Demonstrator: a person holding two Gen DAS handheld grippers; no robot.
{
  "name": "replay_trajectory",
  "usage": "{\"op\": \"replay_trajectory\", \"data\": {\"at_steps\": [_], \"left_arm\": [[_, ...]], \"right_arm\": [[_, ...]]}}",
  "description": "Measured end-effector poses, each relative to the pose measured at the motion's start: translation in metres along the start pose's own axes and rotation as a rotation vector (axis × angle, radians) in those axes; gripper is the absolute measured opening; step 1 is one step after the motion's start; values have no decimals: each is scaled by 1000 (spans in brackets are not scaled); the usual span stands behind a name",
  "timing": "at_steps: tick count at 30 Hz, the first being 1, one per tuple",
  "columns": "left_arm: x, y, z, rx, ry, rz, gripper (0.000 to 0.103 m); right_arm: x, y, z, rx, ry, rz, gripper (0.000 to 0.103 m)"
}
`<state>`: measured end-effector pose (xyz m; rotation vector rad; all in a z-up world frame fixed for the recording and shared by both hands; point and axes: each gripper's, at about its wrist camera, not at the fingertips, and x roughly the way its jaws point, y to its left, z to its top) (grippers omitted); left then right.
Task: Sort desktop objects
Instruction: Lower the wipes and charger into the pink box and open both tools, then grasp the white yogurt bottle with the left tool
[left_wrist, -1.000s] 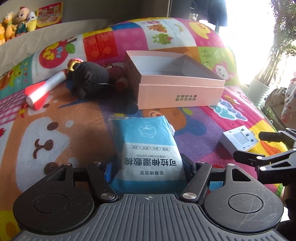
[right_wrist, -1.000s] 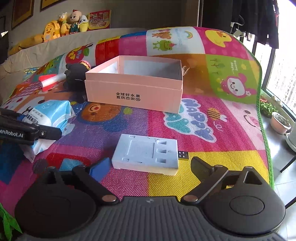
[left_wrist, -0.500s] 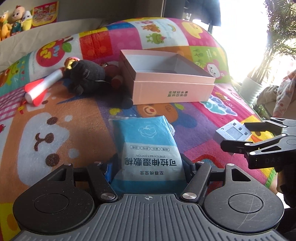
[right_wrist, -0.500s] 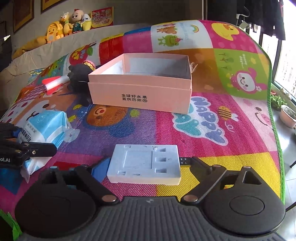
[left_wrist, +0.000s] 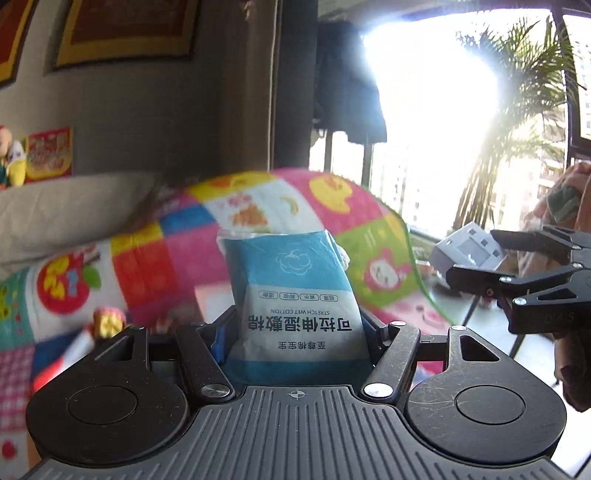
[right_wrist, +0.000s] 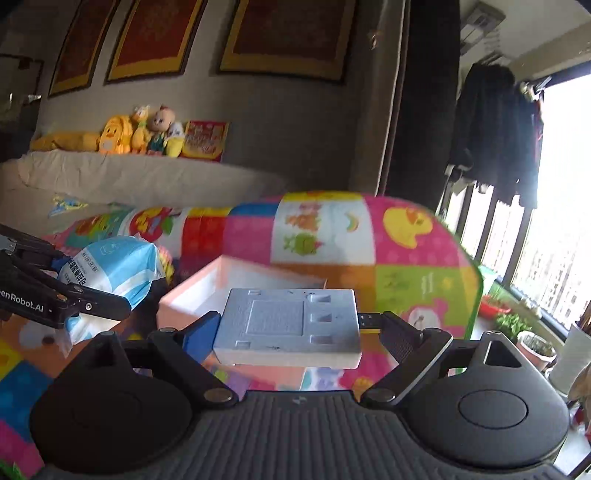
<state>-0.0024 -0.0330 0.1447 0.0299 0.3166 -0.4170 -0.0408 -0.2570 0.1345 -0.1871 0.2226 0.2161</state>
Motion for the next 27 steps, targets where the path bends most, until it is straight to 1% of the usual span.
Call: {"op": "replay_trajectory", "data": {"at_steps": [2, 3, 4, 5, 6, 7, 8, 9, 10, 12, 14, 16, 18, 20, 22, 25, 27], "left_arm": [[30, 8, 26, -12, -36, -35, 85], [47, 14, 36, -35, -24, -28, 95], [61, 22, 43, -54, -1, -12, 95], [71, 30, 46, -81, 26, 4, 95], [75, 39, 45, -114, 43, 20, 95], [73, 47, 40, -145, 47, 24, 97], [68, 54, 31, -163, 47, 19, 98], [62, 60, 19, -171, 56, 21, 99], [57, 64, 5, -170, 73, 39, 100], [51, 69, -26, -145, 126, 100, 100], [47, 76, -55, -125, 181, 159, 100], [43, 84, -79, -136, 225, 200, 100], [36, 93, -98, -162, 249, 250, 100], [23, 101, -110, -193, 250, 296, 100], [11, 110, -116, -224, 232, 346, 100], [-3, 120, -119, -219, 191, 450, 100], [-10, 130, -121, -239, 170, 493, 99]], "right_arm": [[23, -5, 24, 37, -36, 1, 92], [39, -4, 34, 51, -41, 8, 92], [55, -3, 41, 56, -41, 25, 92], [71, -1, 44, 51, -27, 40, 96], [86, 2, 44, 46, 3, 29, 98], [98, 4, 41, 47, 32, 20, 99], [104, 7, 34, 47, 62, 30, 99], [107, 8, 24, 50, 83, 49, 99], [108, 9, 14, 53, 100, 63, 99], [108, 16, -11, 48, 151, 82, 99], [106, 24, -28, 28, 190, 94, 99], [102, 34, -42, -12, 211, 105, 99], [100, 45, -49, -54, 219, 116, 99], [100, 55, -50, -77, 230, 136, 99], [100, 65, -50, -93, 234, 163, 99], [100, 84, -49, -120, 221, 191, 99], [103, 105, -47, -172, 217, 196, 88]]}}
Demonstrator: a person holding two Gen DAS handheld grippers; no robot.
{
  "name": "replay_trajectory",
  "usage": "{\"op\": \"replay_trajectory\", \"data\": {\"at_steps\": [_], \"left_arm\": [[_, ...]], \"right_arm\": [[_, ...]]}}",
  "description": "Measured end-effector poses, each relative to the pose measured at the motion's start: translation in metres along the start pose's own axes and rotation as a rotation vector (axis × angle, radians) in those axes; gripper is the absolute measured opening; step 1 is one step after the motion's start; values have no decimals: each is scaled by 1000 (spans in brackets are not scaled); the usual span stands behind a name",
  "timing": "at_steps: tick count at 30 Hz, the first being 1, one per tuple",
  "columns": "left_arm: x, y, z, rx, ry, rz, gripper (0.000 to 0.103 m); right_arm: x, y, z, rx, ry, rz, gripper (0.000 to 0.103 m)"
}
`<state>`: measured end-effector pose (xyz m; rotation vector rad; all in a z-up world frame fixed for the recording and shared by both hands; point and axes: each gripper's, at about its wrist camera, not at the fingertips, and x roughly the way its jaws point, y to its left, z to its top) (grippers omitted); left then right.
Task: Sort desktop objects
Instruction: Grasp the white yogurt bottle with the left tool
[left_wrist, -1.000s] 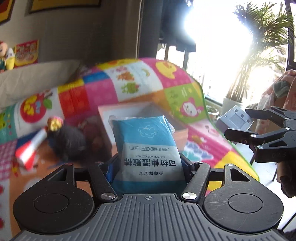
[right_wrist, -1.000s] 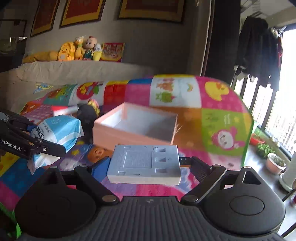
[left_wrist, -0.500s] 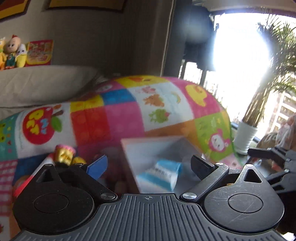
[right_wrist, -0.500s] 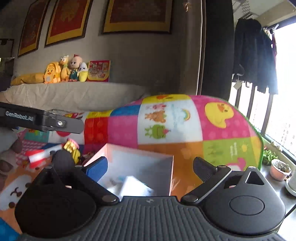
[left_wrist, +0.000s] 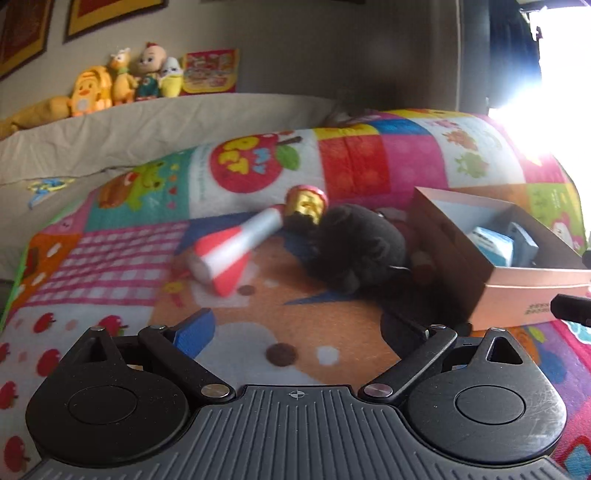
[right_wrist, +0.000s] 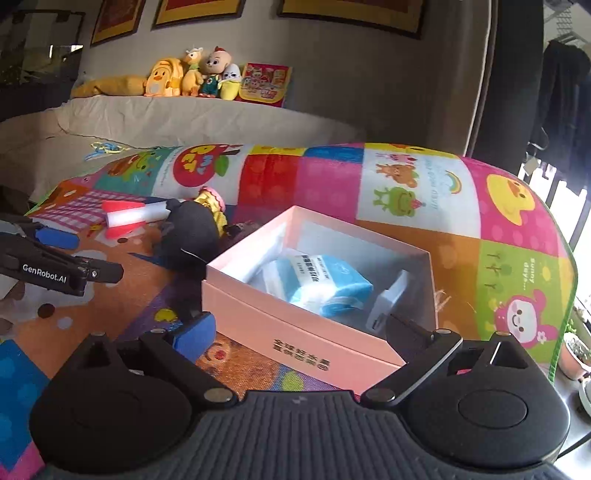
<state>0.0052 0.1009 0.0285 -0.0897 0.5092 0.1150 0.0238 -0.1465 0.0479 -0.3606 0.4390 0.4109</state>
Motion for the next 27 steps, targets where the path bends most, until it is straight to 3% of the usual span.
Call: {"op": "replay_trajectory", "data": {"at_steps": [2, 5, 10, 18, 20, 27], "left_arm": [[2, 12, -1, -53, 9, 5, 97], [5, 23, -4, -110, 30, -13, 88], [1, 26, -7, -137, 8, -31, 95], [6, 36, -8, -210, 30, -46, 95], [6, 36, -9, -213, 32, -45, 96], [6, 35, -9, -201, 33, -36, 96]], "right_arm": [[12, 22, 4, -64, 20, 12, 58], [29, 52, 9, -134, 32, 33, 47], [58, 90, 9, -193, 112, 32, 40], [87, 88, 20, 129, 223, 28, 38], [86, 86, 19, 150, 219, 3, 23], [38, 53, -5, 163, 230, 98, 21]]}}
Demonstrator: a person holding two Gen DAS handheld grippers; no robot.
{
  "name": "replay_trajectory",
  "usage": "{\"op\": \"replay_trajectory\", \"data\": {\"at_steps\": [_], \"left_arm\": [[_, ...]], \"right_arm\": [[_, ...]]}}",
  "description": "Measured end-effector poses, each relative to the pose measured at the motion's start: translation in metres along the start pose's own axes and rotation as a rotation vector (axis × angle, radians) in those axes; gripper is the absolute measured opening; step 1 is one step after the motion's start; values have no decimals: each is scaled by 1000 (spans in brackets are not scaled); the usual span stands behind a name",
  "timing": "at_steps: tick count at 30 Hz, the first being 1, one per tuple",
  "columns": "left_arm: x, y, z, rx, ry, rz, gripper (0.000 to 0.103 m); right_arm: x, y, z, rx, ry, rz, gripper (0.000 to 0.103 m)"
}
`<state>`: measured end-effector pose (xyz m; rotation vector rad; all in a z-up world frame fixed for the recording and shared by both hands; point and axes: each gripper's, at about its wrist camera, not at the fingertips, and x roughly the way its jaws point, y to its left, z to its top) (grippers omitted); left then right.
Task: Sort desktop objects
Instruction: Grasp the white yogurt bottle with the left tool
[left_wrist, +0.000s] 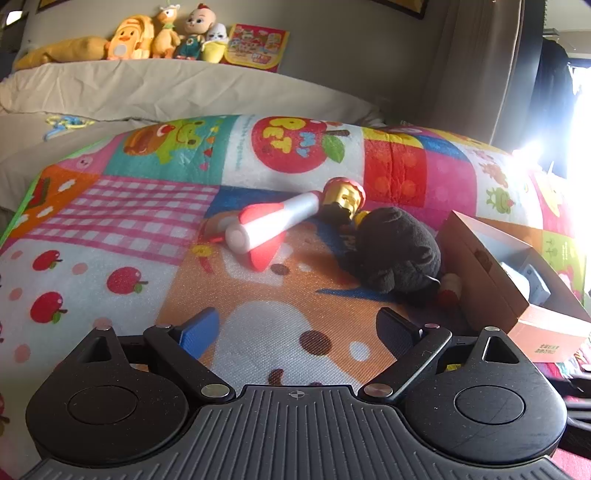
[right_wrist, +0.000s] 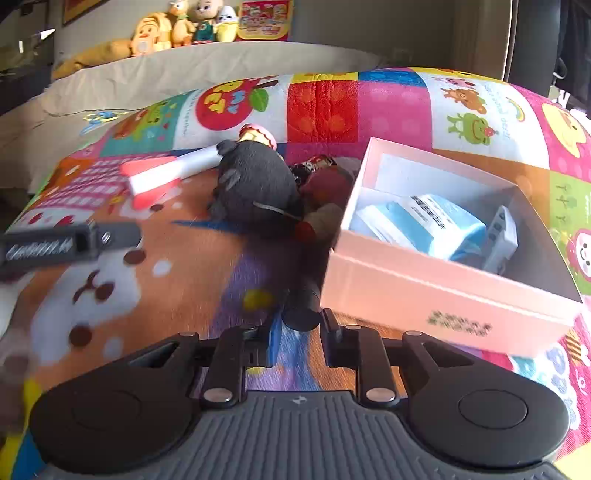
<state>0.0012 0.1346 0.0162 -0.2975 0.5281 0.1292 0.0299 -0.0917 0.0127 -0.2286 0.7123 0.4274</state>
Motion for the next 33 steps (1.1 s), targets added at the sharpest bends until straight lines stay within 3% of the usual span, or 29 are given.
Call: {"op": "replay_trajectory", "data": {"at_steps": [3, 6, 9, 10, 12, 13, 15, 17, 21, 29, 30, 31, 33], "left_arm": [[0, -4, 0, 25, 2, -1, 96], [2, -14, 0, 81, 10, 2, 97], [4, -32, 0, 160, 19, -47, 96], [5, -39, 0, 190, 28, -75, 95], [8, -59, 0, 277, 41, -129, 81], [10, -70, 0, 329, 38, -161, 70], [15, -93, -2, 449, 13, -220, 67], [24, -114, -4, 549, -2, -259, 64], [56, -141, -4, 669, 32, -264, 39], [90, -145, 5, 678, 61, -282, 37], [90, -145, 5, 678, 61, -278, 34], [88, -144, 5, 676, 59, -268, 25], [82, -138, 6, 645, 60, -249, 24]], "right_arm": [[-28, -21, -26, -54, 6, -2, 15], [-42, -48, -46, -67, -11, -135, 11], [-42, -84, -55, 29, -31, -266, 11], [-43, -94, -58, 75, -35, -271, 12], [-42, -110, -63, 167, -43, -240, 14], [-41, -115, -66, 202, -49, -235, 23], [-43, -119, -68, 230, -65, -239, 34], [-45, -122, -69, 252, -89, -236, 52], [-50, -125, -70, 280, -115, -234, 63], [-45, -132, -71, 333, -102, -208, 75], [-44, -133, -70, 345, -93, -206, 75], [-43, -135, -70, 357, -86, -205, 75], [-42, -136, -71, 372, -85, -208, 75]]}}
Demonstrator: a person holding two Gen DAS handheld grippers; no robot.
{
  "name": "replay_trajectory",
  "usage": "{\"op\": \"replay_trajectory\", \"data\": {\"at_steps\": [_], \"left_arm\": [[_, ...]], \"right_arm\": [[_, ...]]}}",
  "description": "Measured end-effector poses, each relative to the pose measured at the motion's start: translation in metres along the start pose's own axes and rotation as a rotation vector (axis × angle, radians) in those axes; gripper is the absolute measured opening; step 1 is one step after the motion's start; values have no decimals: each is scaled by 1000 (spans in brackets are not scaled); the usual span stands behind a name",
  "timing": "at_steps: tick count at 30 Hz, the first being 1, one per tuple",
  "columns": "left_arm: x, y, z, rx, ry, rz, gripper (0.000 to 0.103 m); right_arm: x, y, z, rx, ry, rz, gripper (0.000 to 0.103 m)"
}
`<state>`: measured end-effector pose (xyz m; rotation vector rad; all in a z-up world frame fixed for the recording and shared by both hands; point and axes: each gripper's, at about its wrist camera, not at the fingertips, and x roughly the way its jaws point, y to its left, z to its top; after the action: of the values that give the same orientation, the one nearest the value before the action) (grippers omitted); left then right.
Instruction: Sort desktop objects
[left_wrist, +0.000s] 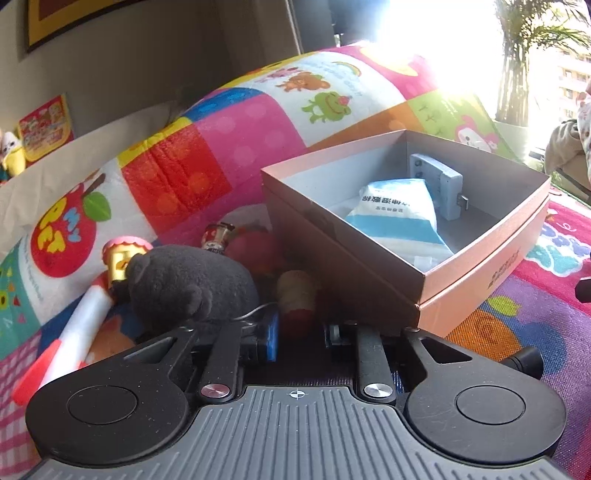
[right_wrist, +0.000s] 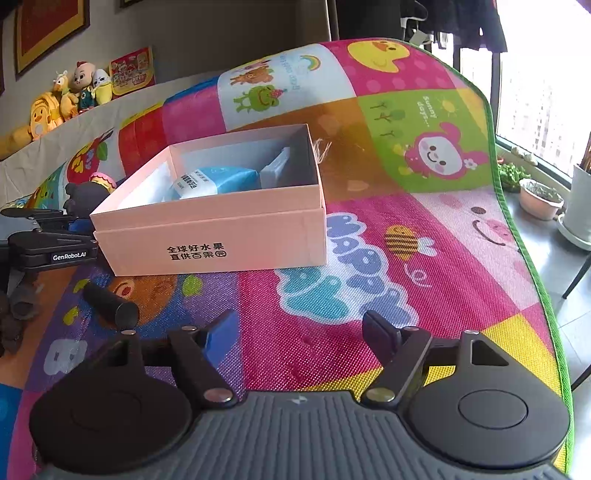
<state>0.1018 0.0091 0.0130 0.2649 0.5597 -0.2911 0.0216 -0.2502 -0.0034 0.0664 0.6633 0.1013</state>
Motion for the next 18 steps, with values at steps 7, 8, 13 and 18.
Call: {"op": "replay_trajectory", "data": {"at_steps": [7, 8, 13, 18], "left_arm": [[-76, -3, -23, -79, 3, -128, 24], [-87, -6, -29, -84, 14, -157, 24], [-131, -24, -58, -98, 45, -208, 25], [-139, -28, -75, -114, 81, -151, 32]], "right_arm": [[-1, 2, -1, -6, -7, 3, 79], [-1, 2, -1, -11, -5, 7, 79], [0, 21, -1, -119, 6, 21, 82], [-6, 63, 2, -228, 14, 182, 85]]}}
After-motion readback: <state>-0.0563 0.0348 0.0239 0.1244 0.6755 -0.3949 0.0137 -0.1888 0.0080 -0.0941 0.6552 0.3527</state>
